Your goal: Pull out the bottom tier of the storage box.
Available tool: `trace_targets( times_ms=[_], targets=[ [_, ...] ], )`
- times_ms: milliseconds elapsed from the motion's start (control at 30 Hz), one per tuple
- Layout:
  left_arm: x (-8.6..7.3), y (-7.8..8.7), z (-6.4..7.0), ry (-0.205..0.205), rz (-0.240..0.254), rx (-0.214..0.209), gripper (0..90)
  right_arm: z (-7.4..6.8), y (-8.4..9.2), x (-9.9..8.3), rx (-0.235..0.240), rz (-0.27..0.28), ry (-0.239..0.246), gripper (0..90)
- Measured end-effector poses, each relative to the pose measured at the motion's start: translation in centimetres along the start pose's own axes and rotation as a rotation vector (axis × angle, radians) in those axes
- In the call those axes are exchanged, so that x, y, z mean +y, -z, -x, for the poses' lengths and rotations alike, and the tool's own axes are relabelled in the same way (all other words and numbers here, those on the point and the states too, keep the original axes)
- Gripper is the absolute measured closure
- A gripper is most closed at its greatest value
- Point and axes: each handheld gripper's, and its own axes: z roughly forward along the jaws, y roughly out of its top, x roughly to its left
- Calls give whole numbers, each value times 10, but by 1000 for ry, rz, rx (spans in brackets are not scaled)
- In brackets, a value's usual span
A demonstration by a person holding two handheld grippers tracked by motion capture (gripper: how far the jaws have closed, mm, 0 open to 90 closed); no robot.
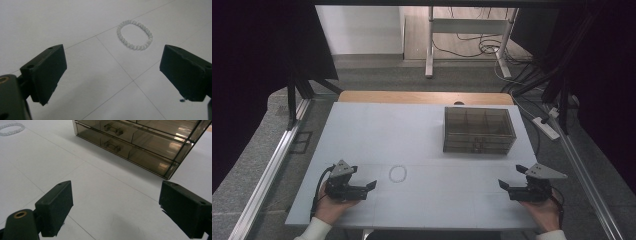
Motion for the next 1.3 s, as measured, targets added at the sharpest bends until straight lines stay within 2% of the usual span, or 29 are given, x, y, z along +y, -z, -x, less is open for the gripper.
trace_targets(
  times_ms=[133, 500, 667, 700, 833, 933, 1300],
  targets=[
    [1, -1, 1, -13, 3, -7, 72, -1, -2, 0, -9, -2, 8, 128],
    [1, -5, 0, -1, -17, -8, 75, -1, -5, 0, -7, -6, 10, 135],
    [1, -5, 1, -7, -11, -17, 73, -6, -5, 3, -11, -11, 36, 136],
    [1, -5, 1, -9, -11, -17, 73, -9, -5, 4, -28, -9, 57, 135],
    [1, -6, 1, -7, -14, -19, 73, -13, -5, 5, -49, 1, 77, 134],
    [1, -7, 1, -10, -16, -17, 74, -19, -7, 6, -69, -2, 112, 136],
    [2, -9, 1, -14, -17, -14, 74, -27, -15, 6, -59, -29, 157, 150]
  ],
)
